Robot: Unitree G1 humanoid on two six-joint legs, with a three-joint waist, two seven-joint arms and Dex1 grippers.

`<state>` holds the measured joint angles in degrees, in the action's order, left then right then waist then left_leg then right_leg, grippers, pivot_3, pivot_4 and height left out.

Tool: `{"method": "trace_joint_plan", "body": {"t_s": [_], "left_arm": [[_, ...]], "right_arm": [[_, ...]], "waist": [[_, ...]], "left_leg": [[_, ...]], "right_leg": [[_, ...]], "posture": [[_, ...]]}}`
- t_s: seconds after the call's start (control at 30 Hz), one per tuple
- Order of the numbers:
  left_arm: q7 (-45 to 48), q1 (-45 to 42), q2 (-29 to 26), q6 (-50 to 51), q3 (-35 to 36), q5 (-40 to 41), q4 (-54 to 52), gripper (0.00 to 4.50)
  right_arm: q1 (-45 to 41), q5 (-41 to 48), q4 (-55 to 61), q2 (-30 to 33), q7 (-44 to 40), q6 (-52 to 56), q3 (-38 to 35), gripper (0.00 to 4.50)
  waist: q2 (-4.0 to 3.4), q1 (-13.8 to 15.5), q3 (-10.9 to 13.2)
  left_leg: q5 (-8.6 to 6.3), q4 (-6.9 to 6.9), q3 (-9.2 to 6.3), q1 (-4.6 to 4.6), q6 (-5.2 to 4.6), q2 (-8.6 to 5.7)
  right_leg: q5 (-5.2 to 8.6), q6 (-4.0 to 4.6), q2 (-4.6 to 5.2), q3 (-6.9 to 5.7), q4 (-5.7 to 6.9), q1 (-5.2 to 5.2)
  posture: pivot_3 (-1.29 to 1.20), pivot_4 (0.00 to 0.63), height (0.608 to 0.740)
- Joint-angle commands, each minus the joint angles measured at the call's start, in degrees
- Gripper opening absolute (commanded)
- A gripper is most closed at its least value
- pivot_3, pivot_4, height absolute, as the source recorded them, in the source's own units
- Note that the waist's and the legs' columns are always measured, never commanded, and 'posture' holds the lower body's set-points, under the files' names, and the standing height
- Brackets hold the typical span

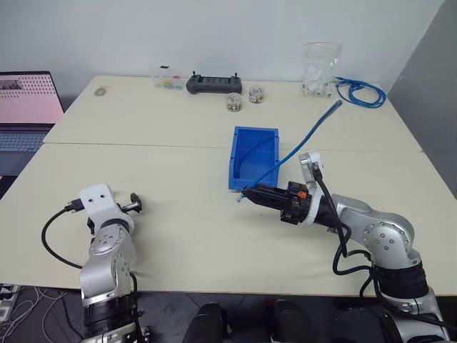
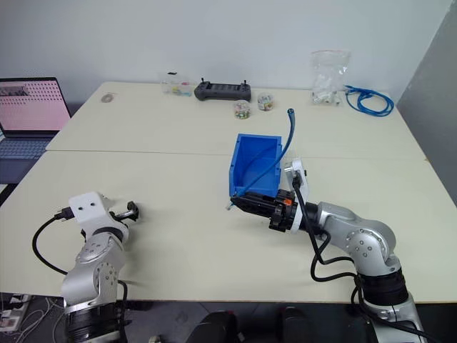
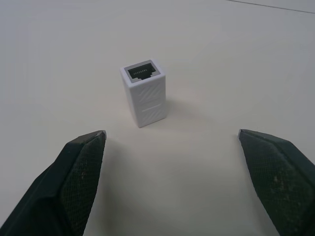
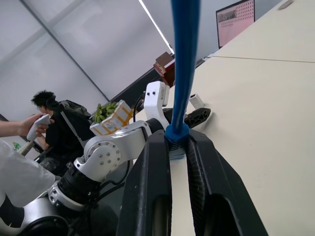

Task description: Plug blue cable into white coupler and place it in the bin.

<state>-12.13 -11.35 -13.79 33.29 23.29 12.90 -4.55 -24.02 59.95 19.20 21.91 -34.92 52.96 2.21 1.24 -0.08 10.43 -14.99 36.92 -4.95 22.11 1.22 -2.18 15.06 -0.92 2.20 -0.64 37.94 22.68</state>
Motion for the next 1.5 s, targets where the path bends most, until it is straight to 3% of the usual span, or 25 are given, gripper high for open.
{"method": "trace_joint_plan", "body": {"t_s": [0.03, 0.5, 1.07, 1.27, 1.5], "left_arm": [[-0.93, -2.34, -1.25, -0.6, 1.8, -0.82, 0.97, 4.5], [-2.23, -6.51, -2.86, -2.72, 2.49, -2.52, 6.59, 4.5], [-3.09, -7.73, -3.6, -4.66, 2.67, -3.74, 9.92, 0.78], [-0.09, -3.85, -3.01, -3.06, 1.47, -2.7, 5.63, 0.77], [22.62, 4.37, -7.32, 1.23, -10.91, 3.44, -5.28, 0.76]], "right_arm": [[-0.73, 0.41, 1.43, -0.46, -0.49, -0.42, -0.74, 0.15], [-0.81, 0.17, 1.78, -0.57, -0.33, -0.07, -0.53, 0.15], [-0.82, 0.19, 1.62, -0.43, -0.22, -0.01, -0.87, 0.15], [-0.67, -0.52, 1.54, -0.33, -0.35, -0.58, -0.88, 0.15], [2.39, -1.61, 4.01, 2.71, -0.47, -1.15, -2.36, 0.15]], "waist": [[0.01, -0.01, 0.0], [0.02, 0.0, 0.0], [0.02, -0.03, -0.01], [0.02, -0.13, -0.01], [0.01, 0.31, -0.01]], "left_leg": [[0.0, 0.01, -0.01, 0.0, 0.0, 0.0], [0.01, 0.02, -0.01, 0.0, 0.02, -0.01], [0.01, 0.02, -0.01, 0.0, 0.02, -0.01], [0.01, 0.02, 0.01, -0.02, 0.03, -0.01], [0.01, 0.01, 0.0, -0.01, 0.03, -0.04]], "right_leg": [[0.0, 0.0, 0.0, 0.0, 0.0, 0.0], [-0.03, 0.03, 0.01, 0.01, 0.02, 0.01], [-0.1, 0.11, 0.01, 0.01, 0.03, 0.02], [-0.11, 0.11, 0.01, 0.04, 0.04, 0.02], [-0.11, 0.11, 0.05, 0.04, 0.02, 0.01]], "posture": [[0.0, 0.15, 0.74], [0.0, 0.15, 0.74], [0.0, 0.15, 0.74], [0.0, 0.15, 0.74], [0.0, 0.15, 0.74]]}}
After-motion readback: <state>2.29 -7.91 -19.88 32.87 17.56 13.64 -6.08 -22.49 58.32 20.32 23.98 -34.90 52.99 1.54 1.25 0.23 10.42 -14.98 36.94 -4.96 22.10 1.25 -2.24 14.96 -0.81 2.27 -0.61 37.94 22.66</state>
